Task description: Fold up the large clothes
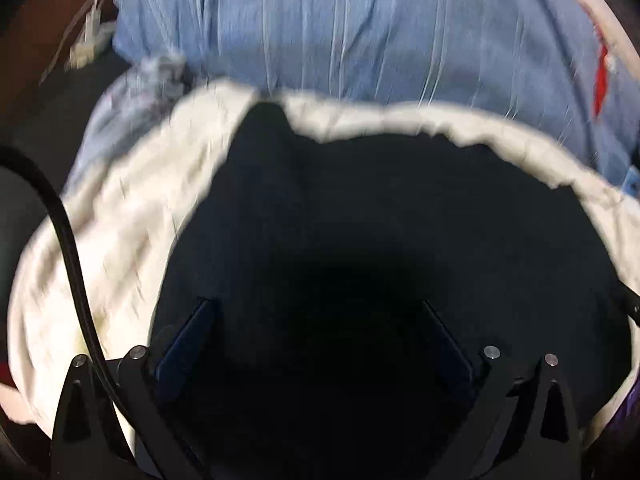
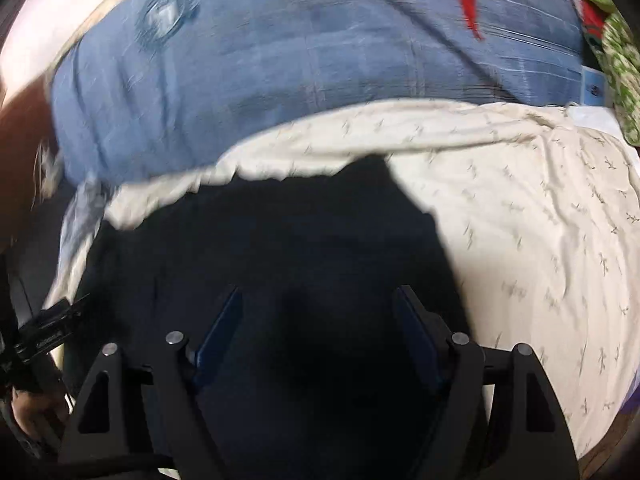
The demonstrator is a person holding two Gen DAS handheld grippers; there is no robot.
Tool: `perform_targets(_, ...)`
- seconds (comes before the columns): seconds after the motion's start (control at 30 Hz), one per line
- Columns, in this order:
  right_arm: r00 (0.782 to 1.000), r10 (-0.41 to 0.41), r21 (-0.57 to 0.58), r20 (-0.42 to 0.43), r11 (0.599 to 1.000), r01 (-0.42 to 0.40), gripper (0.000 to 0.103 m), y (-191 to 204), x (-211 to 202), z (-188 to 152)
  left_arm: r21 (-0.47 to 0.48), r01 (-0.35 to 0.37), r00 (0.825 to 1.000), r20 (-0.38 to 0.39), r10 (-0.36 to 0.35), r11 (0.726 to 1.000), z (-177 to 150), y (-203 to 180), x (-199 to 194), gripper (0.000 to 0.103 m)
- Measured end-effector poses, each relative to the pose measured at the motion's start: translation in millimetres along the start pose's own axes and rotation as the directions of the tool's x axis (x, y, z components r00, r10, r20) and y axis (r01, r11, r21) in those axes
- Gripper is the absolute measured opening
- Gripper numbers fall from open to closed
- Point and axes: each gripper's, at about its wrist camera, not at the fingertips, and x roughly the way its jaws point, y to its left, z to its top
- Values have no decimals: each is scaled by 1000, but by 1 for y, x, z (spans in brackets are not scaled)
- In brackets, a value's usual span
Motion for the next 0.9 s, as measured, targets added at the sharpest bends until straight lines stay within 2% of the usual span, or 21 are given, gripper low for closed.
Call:
perform_targets(0.03,999,-19,-10,-47,1000,18,79,-1,14,-8,-20,15,1000,-18,-16,1000,-5,5,11,103)
perform_targets(0.07,997,-24,-7,-79,1000,24,79,-4,25,-13,-37,21,1000,-4,-22,999,-5,9,13,103)
perform_targets(0.13,998,-23,0,-66,1000,23,80,-5,30,-16,-42,9,1000,-29,-10,999,0,10,9,102)
perform_targets(0.2,998,-31,20,-57,999,32,80,0,12,-11,-64,13,999,-33,-16,998,3,12,-4,99)
perform_targets(0.3,998,54,51,20,997,-55,80,9,-25,-14,-78,11,999,40,-8,997,-6,14,-40,100)
perform_targets(0.37,996,68,36,53,997,-70,80,22,-44,-23,-65,-6,998,58,9,998,-11,14,-54,100)
perform_targets(0.47,997,68,1,41,998,-68,82,41,-56,-42,-48,-12,998,62,15,999,-23,13,-71,100)
perform_targets(0.63,998,69,-28,7,997,-69,82,66,-55,-65,-56,-46,997,66,49,997,-44,30,-88,100)
perform_targets(0.7,998,65,-62,11,996,-64,82,78,-52,-73,-59,-35,998,41,38,998,-49,38,-85,101)
perform_targets(0.77,995,81,-103,-53,991,-86,92,85,-31,-76,-70,0,1000,-28,-2,998,-52,48,-71,101)
perform_targets(0.83,991,31,-129,-130,991,-47,94,90,3,-83,-91,-4,999,-39,1,996,-52,60,-65,98)
perform_targets(0.9,993,11,-122,-120,992,-26,94,94,6,-86,-124,21,999,-33,-25,992,-44,76,-65,98)
